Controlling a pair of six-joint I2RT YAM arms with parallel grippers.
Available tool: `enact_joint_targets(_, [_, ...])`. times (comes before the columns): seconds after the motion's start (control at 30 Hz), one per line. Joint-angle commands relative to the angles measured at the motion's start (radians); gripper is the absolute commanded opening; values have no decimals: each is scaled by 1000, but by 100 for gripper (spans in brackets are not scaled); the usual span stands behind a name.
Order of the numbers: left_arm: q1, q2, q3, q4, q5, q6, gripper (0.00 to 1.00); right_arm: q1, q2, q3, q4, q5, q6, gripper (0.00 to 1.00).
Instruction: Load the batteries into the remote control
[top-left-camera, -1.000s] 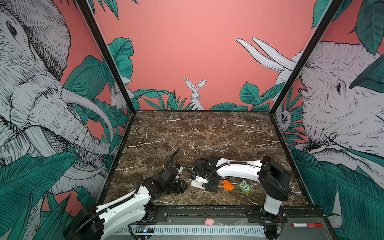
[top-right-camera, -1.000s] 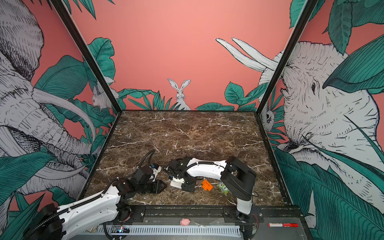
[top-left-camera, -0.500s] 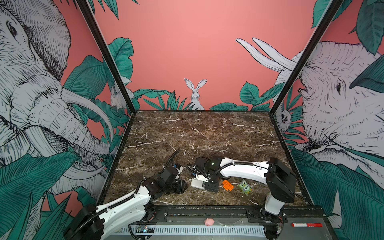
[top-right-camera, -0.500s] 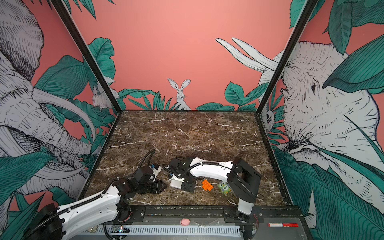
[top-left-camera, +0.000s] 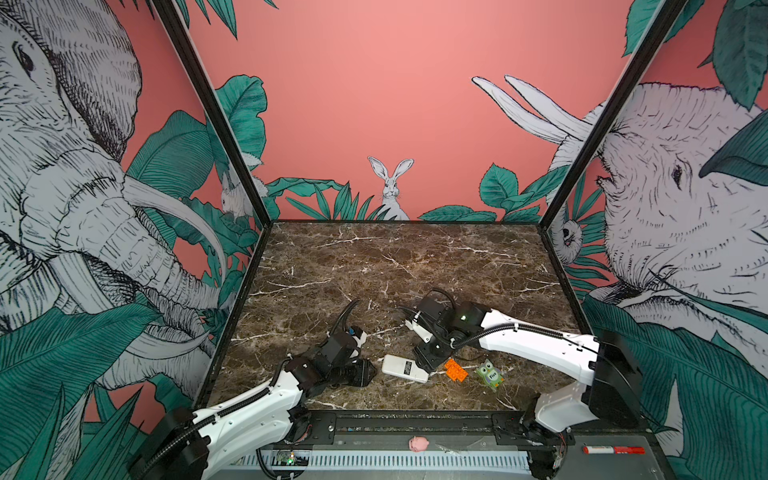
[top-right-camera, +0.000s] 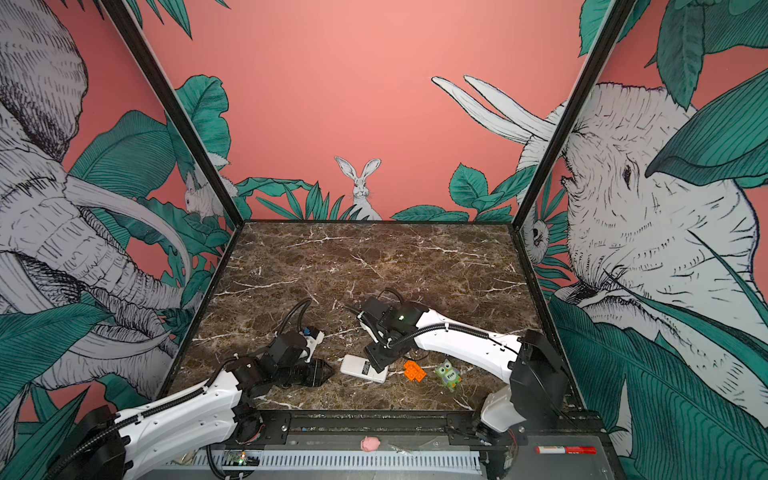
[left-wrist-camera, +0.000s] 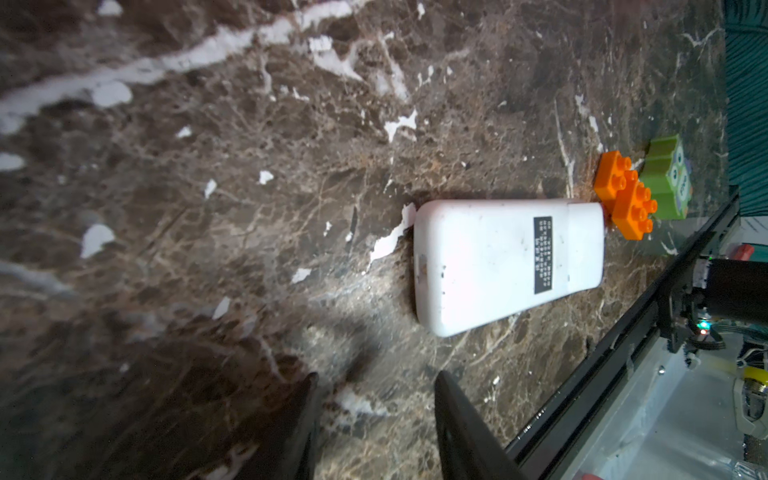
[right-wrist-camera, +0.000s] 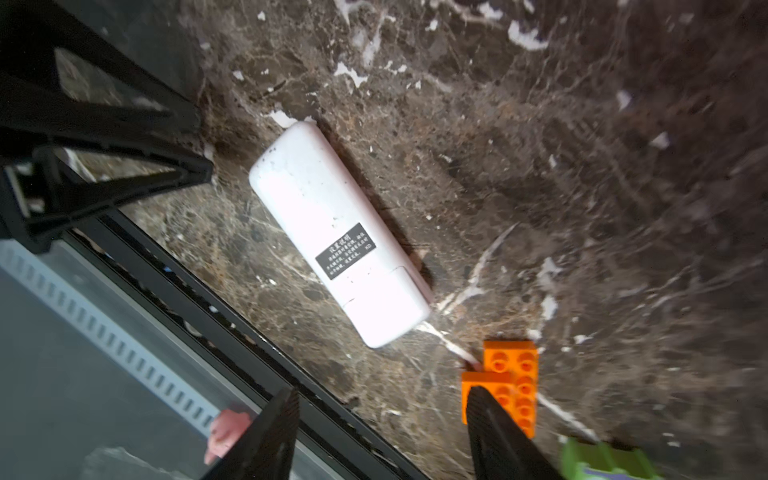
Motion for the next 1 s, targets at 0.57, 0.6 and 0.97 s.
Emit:
enact_joint_targets(0.57, [6, 100, 82, 71, 17, 105, 48, -36, -61, -303, 375, -90, 491, 52])
enact_joint_targets(0.6, [6, 104, 85, 74, 26, 109, 49, -37, -59, -307, 379, -87, 492, 52])
enact_joint_targets(0.97, [5, 140, 95, 92, 60, 123, 52, -57, -40, -367, 465, -77, 521, 46])
